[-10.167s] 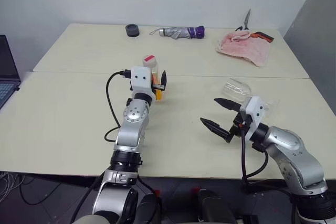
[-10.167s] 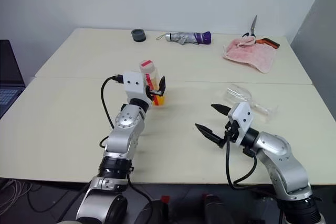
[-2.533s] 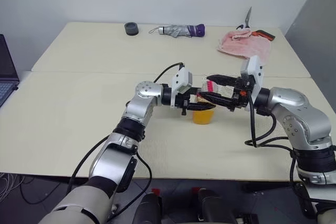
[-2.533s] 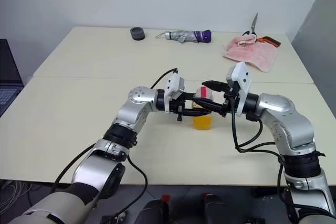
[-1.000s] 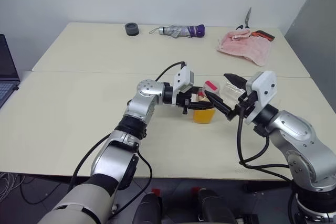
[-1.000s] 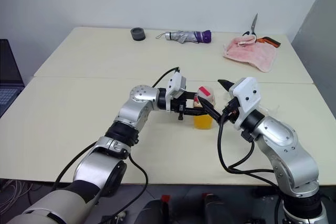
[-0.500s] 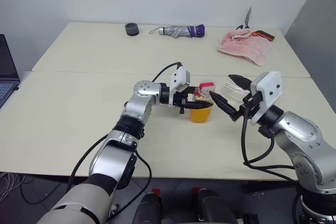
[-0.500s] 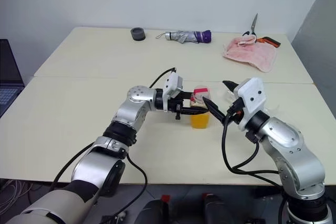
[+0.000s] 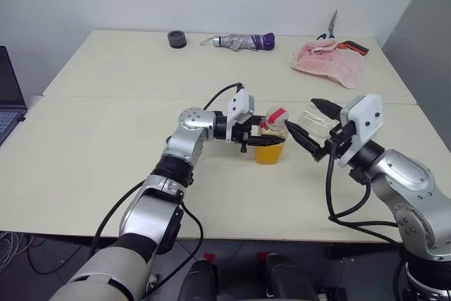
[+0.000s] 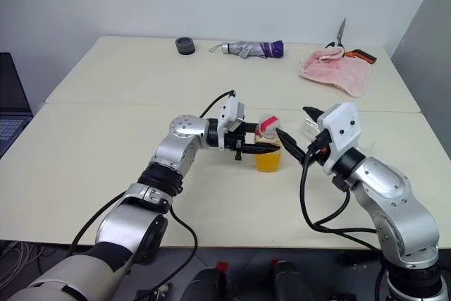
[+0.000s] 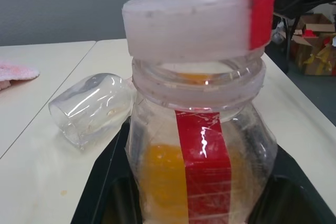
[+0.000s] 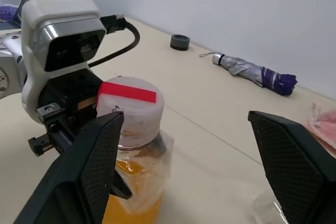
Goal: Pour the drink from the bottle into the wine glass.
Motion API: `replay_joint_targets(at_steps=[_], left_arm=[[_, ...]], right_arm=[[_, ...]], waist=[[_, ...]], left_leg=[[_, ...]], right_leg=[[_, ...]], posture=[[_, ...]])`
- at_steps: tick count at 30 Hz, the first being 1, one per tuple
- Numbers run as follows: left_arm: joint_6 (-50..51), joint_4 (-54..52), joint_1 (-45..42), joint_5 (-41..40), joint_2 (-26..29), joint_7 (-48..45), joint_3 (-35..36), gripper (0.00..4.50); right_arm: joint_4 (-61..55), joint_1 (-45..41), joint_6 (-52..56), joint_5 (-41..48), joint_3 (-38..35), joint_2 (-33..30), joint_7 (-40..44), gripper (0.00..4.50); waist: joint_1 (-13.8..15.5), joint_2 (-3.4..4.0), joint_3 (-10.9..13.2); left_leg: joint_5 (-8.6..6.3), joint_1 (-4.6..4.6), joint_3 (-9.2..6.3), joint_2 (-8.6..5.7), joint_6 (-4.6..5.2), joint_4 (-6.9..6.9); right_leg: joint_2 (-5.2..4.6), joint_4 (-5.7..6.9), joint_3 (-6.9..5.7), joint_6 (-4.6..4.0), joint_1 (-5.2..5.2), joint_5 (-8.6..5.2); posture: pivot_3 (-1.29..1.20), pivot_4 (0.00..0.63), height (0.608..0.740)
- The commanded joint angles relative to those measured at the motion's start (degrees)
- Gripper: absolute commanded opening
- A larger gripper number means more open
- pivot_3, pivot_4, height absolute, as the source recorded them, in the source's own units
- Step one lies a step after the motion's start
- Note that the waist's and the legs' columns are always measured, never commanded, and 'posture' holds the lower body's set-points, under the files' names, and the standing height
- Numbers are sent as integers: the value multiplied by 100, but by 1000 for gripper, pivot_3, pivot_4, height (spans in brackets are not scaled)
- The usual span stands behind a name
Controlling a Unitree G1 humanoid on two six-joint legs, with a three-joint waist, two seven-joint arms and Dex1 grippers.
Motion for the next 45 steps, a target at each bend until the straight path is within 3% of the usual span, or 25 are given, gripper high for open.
replay_joint_targets(at_steps=[1, 16, 32, 35, 45], left_arm=[[-142, -147, -208, -34, -31, -22, 75, 1821], [-158, -137, -217, -21, -22, -15, 83, 1821], [-163, -131, -223, -57, 0, -21, 113, 1821], [-143, -174, -189, -68, 0, -14, 113, 1821], [-92, -255, -166, -109, -21, -79, 97, 1821]], right_arm=[[-310, 5, -16, 127, 30, 44, 16, 4040], [-343, 90, -9, 163, 72, 43, 69, 4040], [-329, 228, 244, 855, -190, -281, 462, 4040], [-229, 170, 307, 1043, -342, -333, 507, 4500], [225, -394, 760, 1981, -663, -502, 679, 4500]], waist=[[0, 0, 0], [1, 0, 0], [1, 0, 0], [1, 0, 0], [1, 0, 0]], left_leg=[[0, 0, 0, 0, 0, 0], [0, 0, 0, 0, 0, 0], [0, 0, 0, 0, 0, 0], [0, 0, 0, 0, 0, 0], [0, 0, 1, 0, 0, 0]], right_leg=[[0, 0, 0, 0, 0, 0], [0, 0, 0, 0, 0, 0], [0, 0, 0, 0, 0, 0], [0, 0, 0, 0, 0, 0], [0, 0, 1, 0, 0, 0]], posture=[[0, 150, 740], [0, 150, 740], [0, 150, 740], [0, 150, 740], [0, 150, 740]])
